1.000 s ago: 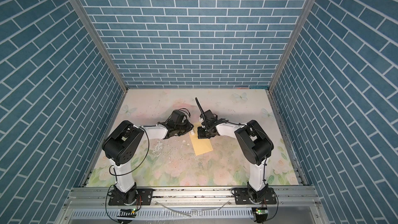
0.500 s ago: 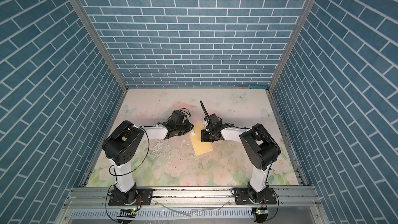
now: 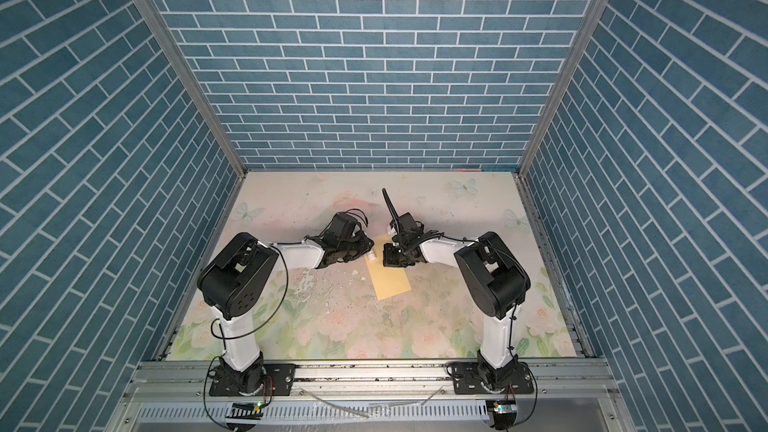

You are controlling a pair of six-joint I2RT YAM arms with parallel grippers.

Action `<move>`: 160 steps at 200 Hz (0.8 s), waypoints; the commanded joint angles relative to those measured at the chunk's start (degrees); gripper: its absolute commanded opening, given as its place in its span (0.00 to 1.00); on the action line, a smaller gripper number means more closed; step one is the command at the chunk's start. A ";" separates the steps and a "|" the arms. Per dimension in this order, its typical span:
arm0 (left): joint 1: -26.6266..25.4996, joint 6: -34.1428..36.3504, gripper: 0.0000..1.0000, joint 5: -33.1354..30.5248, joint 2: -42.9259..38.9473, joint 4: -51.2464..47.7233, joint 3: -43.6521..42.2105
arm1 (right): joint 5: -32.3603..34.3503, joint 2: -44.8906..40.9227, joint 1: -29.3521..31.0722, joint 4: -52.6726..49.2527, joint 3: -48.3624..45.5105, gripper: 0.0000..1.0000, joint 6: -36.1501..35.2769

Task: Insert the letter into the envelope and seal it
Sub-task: 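Press the right gripper tips along the envelope flap to seal it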

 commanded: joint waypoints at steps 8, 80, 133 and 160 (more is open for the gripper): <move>-0.08 1.91 0.00 -2.86 2.24 -3.79 -1.59 | 4.42 -1.70 -0.40 -7.05 -7.69 0.00 0.01; -0.08 2.15 0.00 -2.95 1.97 -3.88 -1.60 | 4.63 -1.00 -0.50 -7.01 -5.75 0.00 0.05; -0.09 2.23 0.00 -3.10 1.63 -4.15 -1.65 | 3.20 4.23 -0.54 -7.76 2.75 0.00 0.15; -0.08 2.41 0.00 -3.47 1.27 -4.24 -1.77 | 4.34 1.37 -0.57 -7.87 -1.86 0.00 -0.52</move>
